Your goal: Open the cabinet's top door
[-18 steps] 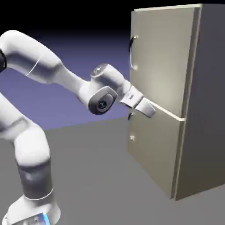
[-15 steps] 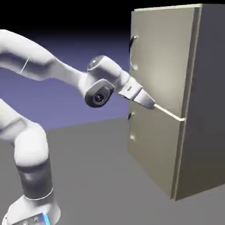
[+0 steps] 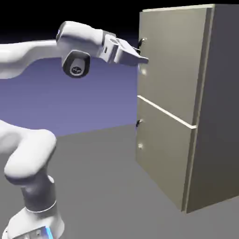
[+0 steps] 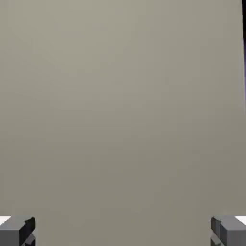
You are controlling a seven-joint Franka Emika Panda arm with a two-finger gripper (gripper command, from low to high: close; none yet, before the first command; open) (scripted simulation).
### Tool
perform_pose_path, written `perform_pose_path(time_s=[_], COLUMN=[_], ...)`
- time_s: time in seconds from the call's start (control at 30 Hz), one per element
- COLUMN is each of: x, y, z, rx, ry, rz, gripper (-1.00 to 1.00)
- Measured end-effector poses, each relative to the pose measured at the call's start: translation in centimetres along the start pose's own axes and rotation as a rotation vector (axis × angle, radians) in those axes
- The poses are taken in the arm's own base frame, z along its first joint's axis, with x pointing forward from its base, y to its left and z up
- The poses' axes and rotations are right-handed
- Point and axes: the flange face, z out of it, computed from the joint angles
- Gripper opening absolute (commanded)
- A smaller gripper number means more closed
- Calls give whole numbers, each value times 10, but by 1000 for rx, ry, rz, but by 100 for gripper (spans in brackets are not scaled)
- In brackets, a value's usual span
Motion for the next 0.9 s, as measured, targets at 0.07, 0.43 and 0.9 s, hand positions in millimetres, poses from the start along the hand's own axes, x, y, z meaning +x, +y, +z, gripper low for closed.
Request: perform_pose_path(time_s=[0.07, 0.43, 0.9], x=[-11, -116, -207], y=[-14, -64, -61], z=[-11, -14, 110], rx=[36, 189, 219], ry=[25, 97, 84], rz=[0, -83, -203], gripper=[0, 0, -100])
